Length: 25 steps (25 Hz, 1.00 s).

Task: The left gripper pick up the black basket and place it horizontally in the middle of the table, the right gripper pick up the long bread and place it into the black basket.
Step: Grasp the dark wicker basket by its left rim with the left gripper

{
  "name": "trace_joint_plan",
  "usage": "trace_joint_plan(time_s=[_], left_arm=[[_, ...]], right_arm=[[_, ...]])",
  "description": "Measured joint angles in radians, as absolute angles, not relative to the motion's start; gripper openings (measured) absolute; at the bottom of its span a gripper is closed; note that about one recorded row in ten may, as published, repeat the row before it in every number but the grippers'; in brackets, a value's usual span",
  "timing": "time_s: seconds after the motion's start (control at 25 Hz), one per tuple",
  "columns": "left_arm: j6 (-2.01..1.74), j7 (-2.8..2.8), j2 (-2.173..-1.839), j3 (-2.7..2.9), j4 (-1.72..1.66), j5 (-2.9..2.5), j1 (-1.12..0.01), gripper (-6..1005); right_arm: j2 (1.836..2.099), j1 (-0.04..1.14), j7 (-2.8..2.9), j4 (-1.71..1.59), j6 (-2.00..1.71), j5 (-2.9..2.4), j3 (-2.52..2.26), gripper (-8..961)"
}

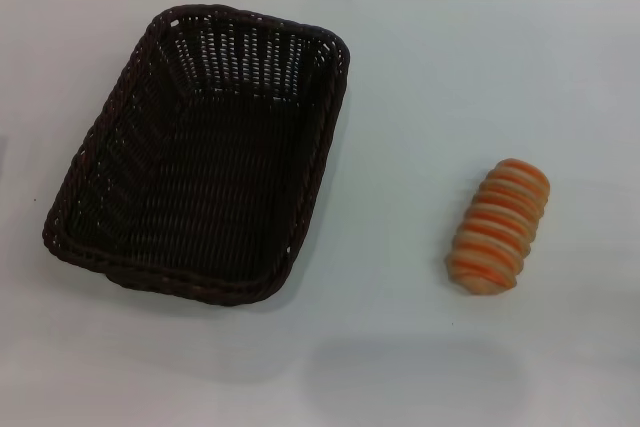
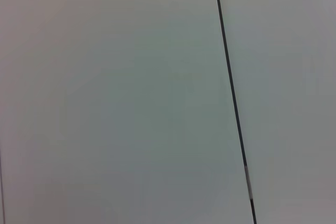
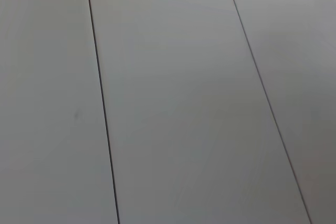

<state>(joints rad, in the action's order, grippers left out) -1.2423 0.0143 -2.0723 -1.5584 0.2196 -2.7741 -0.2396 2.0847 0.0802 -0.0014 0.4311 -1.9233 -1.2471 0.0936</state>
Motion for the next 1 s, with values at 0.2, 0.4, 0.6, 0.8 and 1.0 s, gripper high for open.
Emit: trace_joint_plan(time_s=[0.2, 0.4, 0.6, 0.8, 1.0], left_arm=[[-1.258, 0.008, -2.072, -1.552, 0.219, -2.774, -0.237, 757], [-1.259, -0.007, -2.071, -1.527, 0.244, -2.775, -0.228, 756], [-1.205, -0.01, -2.056, -1.485, 0.379, -2.788, -0.194, 755], [-0.904, 0.002, -2.028, -1.463, 0.713, -2.879, -0.117, 754], [-0.517, 0.069, -1.945, -1.357, 1.082, -2.887, -0.061, 753]], right_arm=[[2.085, 0.081, -0.001, 0.431, -1.922, -1.247, 0.094, 816], [2.085, 0.086, -0.001, 0.431, -1.92, -1.247, 0.086, 816], [2.083, 0.083, 0.002, 0.433, -1.912, -1.245, 0.08, 815], [2.082, 0.09, 0.004, 0.433, -1.901, -1.245, 0.068, 815], [2.081, 0.091, 0.005, 0.44, -1.902, -1.245, 0.066, 815]])
